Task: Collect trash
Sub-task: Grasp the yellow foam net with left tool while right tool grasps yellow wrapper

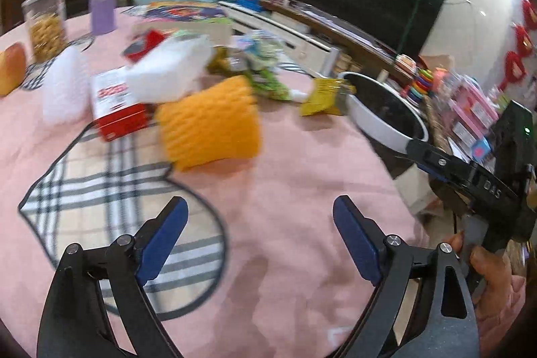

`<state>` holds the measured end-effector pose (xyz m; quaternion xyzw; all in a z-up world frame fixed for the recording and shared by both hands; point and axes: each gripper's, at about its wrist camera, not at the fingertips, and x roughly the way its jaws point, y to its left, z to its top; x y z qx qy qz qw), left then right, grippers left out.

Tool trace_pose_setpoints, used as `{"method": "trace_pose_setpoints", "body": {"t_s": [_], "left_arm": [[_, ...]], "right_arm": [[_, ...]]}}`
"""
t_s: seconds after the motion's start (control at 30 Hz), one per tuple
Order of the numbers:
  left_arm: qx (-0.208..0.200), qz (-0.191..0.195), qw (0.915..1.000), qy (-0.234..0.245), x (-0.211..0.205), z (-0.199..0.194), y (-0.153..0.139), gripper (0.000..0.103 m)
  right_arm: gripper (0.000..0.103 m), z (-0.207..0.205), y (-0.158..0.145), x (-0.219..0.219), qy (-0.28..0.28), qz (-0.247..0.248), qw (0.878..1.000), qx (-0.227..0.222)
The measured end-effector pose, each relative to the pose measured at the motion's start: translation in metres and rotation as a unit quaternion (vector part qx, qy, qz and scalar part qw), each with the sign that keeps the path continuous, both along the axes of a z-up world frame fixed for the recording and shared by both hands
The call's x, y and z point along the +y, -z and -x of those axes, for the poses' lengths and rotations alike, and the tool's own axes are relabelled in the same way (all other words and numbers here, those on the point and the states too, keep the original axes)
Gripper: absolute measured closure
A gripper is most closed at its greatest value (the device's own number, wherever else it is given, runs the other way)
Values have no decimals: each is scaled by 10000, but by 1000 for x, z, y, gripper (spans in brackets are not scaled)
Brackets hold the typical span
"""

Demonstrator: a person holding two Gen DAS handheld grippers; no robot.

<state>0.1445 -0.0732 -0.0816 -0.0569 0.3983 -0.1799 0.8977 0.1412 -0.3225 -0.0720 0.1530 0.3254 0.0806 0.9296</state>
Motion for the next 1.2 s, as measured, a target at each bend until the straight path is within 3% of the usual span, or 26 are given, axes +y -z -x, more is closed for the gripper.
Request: {"method": "trace_pose_setpoints", "body": {"t_s": [0.27,0.47,0.83,0.93,1.0,1.03,1.07,1.1,1.2], "left_arm": [[71,32,9993,-375,31,-14,5,12],[106,36,9992,-377,35,-32,2,12],[420,280,9983,-307,34,-69,11,12],[379,261,9985,-282,29,-74,11,12],[315,192,9990,-248,25,-75,10,13],[293,183,9992,-224,24,-75,10,17],[258,200,9994,-143,22,-75,10,34],[269,244,9993,-56,21,-75,11,52],[222,279,9993,62,19,-73,11,75]], "right_arm": [[9,-21,-4,21,-279,230,9992,-146],[9,-45,-7,31,-437,464,9975,-296],[13,-93,5,41,-624,786,9949,-83],[31,-104,11,42,-634,771,9950,60],[58,-107,15,42,-609,779,9950,127],[67,-109,16,42,-591,783,9951,159],[81,-109,17,41,-584,762,9952,181],[84,-108,17,40,-589,730,9955,163],[92,-100,13,37,-573,659,9962,40]]}}
